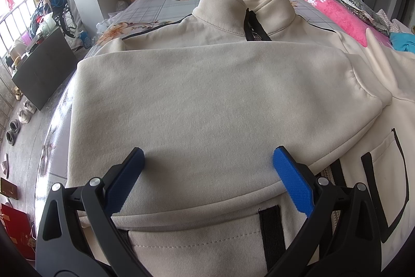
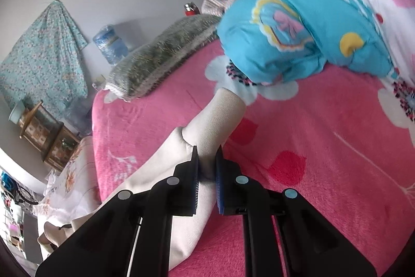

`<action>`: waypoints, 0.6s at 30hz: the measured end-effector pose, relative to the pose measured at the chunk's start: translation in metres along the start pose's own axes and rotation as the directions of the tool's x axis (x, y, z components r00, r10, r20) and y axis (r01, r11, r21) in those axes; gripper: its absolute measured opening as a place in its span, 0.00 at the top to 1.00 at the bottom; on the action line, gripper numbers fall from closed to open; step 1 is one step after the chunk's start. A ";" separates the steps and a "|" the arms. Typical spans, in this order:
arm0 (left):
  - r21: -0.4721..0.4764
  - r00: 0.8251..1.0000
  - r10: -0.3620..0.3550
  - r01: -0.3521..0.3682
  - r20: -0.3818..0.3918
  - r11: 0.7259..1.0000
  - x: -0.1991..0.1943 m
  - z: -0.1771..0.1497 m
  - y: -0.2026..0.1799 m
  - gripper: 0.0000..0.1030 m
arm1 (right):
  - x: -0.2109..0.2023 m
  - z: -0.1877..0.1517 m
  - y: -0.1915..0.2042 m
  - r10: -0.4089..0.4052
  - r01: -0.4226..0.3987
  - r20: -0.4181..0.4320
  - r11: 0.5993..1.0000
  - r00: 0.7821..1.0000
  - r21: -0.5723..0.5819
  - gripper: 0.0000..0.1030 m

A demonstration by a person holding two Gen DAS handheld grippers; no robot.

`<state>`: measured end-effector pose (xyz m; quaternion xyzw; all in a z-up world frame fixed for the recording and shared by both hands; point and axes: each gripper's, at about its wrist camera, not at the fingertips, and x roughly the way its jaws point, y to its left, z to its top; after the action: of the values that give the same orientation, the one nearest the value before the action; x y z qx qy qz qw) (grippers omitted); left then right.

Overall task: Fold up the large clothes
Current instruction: 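Grasp the other sleeve cuff with the right tool and lift it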

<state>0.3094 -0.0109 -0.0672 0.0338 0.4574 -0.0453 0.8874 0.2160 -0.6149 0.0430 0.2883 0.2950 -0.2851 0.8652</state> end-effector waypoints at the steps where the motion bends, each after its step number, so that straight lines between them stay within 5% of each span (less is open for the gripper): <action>1: 0.000 1.000 0.000 0.000 0.000 1.000 0.000 0.000 0.000 0.06 | -0.005 0.001 0.004 0.004 -0.004 0.006 1.000 1.000 -0.004 0.89; 18: -0.001 1.000 -0.001 0.001 0.000 1.000 0.000 0.000 0.000 0.06 | -0.109 0.002 0.102 0.168 -0.149 0.095 0.972 0.981 -0.180 0.90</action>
<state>0.3092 -0.0109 -0.0675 0.0333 0.4573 -0.0456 0.8875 0.2121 -0.5126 0.1520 0.2189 0.2467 -0.2038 0.9218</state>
